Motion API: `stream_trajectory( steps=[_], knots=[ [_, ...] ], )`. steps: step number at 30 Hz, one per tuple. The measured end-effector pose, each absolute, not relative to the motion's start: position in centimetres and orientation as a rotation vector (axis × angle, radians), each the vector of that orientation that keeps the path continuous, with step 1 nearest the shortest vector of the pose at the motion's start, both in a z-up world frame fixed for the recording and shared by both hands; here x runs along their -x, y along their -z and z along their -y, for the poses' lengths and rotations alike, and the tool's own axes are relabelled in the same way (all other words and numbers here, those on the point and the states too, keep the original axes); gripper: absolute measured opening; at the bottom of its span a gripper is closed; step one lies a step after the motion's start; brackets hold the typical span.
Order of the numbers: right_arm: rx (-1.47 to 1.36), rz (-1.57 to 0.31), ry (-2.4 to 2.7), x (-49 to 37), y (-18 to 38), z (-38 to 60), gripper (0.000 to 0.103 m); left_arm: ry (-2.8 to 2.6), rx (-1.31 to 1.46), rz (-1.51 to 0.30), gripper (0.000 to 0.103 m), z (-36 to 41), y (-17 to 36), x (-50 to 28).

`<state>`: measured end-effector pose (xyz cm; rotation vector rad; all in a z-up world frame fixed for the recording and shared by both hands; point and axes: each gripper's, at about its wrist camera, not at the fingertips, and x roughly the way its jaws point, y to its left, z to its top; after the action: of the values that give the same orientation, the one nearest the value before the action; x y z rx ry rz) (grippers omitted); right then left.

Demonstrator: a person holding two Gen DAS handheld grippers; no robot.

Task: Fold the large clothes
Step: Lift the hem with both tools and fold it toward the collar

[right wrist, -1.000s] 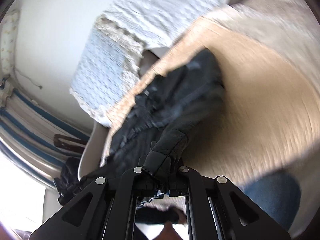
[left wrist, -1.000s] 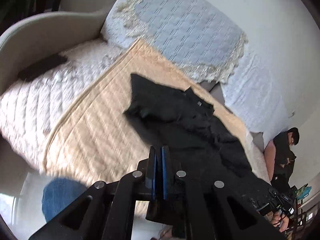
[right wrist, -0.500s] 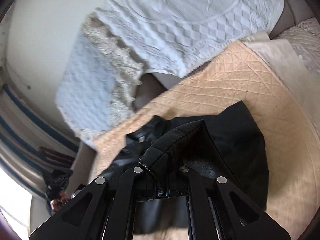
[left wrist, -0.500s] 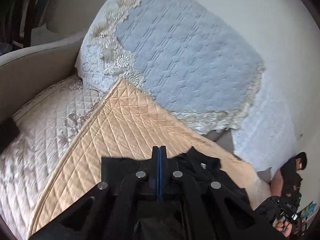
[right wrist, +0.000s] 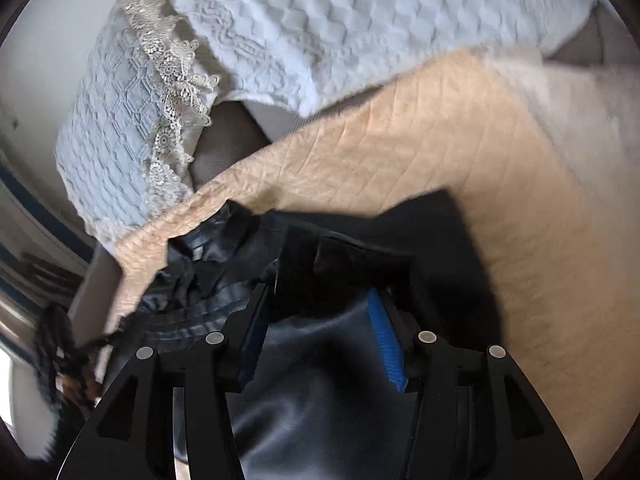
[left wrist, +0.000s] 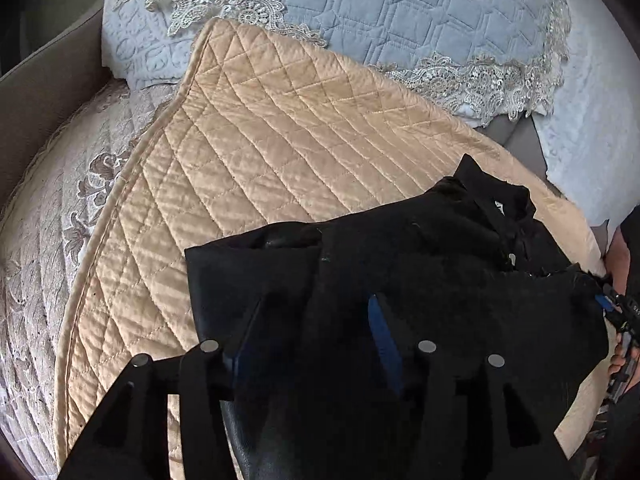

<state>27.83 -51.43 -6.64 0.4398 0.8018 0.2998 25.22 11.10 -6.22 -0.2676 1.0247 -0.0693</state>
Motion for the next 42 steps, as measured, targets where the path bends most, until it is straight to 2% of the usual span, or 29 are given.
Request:
stream_trajectory(
  steps=[2,3,6,9,10,11,12,13,19,23,27,30,33,36,39,41,42],
  knots=[
    [-0.395,-0.766,-0.247,-27.8,6.0,52.5,0.053,0.070,0.244,-1.024,0.060,-10.4,6.2,-25.8],
    [-0.371,-0.759,-0.224,-28.0,6.0,53.0,0.058,0.072,0.233,-1.026,0.060,-10.1,6.2,-26.1],
    [-0.282,-0.838,-0.236,-29.8,6.8,52.3,0.058,0.068,0.185,-1.036,0.059,-9.1,6.7,-26.8],
    [-0.139,-0.943,-0.294,-31.7,8.2,50.1,0.058,0.084,0.108,-1.030,0.039,-7.9,6.6,-26.6],
    [-0.110,-0.966,-0.297,-32.1,8.5,49.8,0.056,0.081,0.089,-1.030,0.029,-7.6,6.4,-26.6],
    [-0.088,-1.001,-0.305,-32.7,9.0,49.3,0.048,0.074,0.064,-1.025,0.018,-7.2,6.2,-26.5],
    [-0.077,-1.010,-0.290,-32.9,9.0,49.0,0.011,0.061,0.040,-1.010,0.013,-6.9,5.8,-26.3],
    [-0.078,-0.994,-0.295,-32.6,8.5,48.9,0.004,0.055,0.033,-0.992,0.008,-6.8,5.2,-26.1],
    [-0.219,-0.693,-0.390,-28.3,2.0,50.4,0.003,0.065,0.125,-0.715,0.007,-7.9,-3.0,-22.3],
    [-0.292,-0.625,-0.305,-30.0,0.8,51.5,0.003,0.016,0.128,-0.585,0.006,-7.8,-5.9,-23.3],
    [-0.322,-0.702,-0.221,-34.4,4.1,51.2,0.004,-0.043,0.156,-0.625,0.007,-7.9,-3.1,-28.7],
    [-0.284,-0.821,-0.167,-37.3,8.2,50.2,0.004,-0.102,0.095,-0.762,0.007,-7.0,3.0,-32.8],
    [-0.240,-0.880,-0.138,-38.3,11.2,49.8,0.011,-0.140,0.059,-0.855,0.008,-6.5,7.7,-34.4],
    [-0.305,-0.850,-0.161,-38.0,12.4,50.9,0.014,-0.136,0.083,-0.838,0.010,-6.9,8.2,-34.3],
    [-0.332,-0.854,-0.182,-38.0,12.4,51.3,0.016,-0.131,0.121,-0.856,0.017,-7.6,8.7,-34.6],
    [-0.337,-0.871,-0.183,-37.8,11.8,51.5,0.022,-0.138,0.119,-0.873,0.021,-7.6,8.7,-35.0],
    [-0.317,-0.877,-0.147,-37.3,10.9,51.5,0.029,-0.139,0.112,-0.881,0.021,-7.7,8.4,-35.3]
  ],
)
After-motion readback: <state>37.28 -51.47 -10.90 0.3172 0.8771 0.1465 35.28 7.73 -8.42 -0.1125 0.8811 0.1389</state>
